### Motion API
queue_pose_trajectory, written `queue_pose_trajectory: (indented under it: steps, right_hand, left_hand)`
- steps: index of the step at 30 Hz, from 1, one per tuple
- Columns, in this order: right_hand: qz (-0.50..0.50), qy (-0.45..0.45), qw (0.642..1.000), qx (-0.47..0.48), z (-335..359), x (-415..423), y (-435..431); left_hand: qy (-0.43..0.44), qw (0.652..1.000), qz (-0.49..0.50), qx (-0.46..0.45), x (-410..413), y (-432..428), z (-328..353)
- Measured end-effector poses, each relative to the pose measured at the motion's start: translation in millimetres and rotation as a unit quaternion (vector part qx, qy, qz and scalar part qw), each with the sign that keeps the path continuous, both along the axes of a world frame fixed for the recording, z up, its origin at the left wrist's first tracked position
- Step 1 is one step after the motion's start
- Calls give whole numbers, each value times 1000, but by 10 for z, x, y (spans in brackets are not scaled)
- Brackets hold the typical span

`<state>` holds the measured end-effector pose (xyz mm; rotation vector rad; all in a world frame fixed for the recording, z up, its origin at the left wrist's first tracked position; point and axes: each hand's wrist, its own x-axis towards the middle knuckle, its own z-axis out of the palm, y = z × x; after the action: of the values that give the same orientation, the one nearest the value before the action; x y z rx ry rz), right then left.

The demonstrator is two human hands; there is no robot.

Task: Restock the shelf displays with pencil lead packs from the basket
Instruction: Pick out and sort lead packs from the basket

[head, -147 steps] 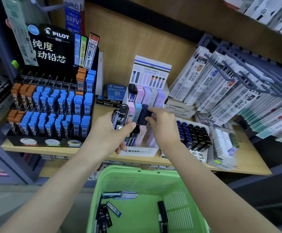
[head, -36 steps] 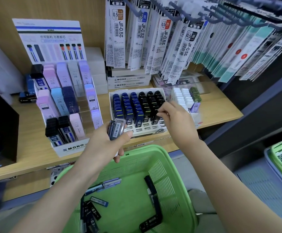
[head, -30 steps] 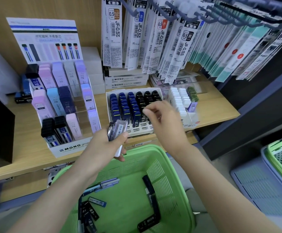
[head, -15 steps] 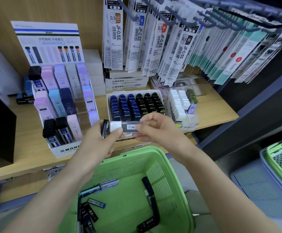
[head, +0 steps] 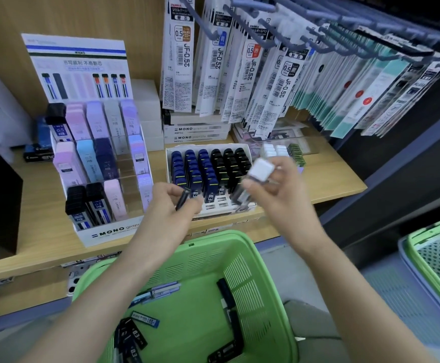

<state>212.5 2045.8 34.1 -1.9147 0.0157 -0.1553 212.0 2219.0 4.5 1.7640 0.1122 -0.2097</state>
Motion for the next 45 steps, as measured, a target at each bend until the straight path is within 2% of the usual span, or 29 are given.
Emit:
queue_pose_trajectory:
  steps: [2,5,8,20,24,29,33,39,41,43,45]
  right_hand:
    - [-91,-72,993,15,44,47,-195]
    - [-215,-131,966,-60,-23,150,-480]
    - [-256,-142,952,-94,-138,248,-679]
    - [-141,-44,972,-185,-462,579,-1029]
    - [-104,-39,957,-270,-423,660,-1065]
    - [-122,-22,953,-278,-455,703,-1120]
    - [-103,-54,931,-346,-538,711,-1172]
    - [-125,-42,923,-361,-507,630,-1090]
    - [-135,-68,922,-357,-458,557,-973]
    - [-126,-104,934,-318,-395,448,-804]
    - [-92,-100,958,-254,-323,312,-586]
  left_hand:
    - [35,999,8,-25,16,-29,-14]
    - [30,999,-2,-27,8,-92,-2]
    - [11,1000,-16,-19,-6,-144,15]
    - [19,999,-44,-2,-7,-249,23]
    - [16,999,-46,2,7,-253,4]
    - [16,999,-47,3,11,-270,-11]
    - [14,999,-48,4,18,-274,-34]
    - [16,998,-53,-12,28,-275,-39]
    - [27,998,-53,-19,27,-273,-31]
    - [45,997,-51,-38,20,-273,-16]
    - [67,995,-48,-63,11,-274,6]
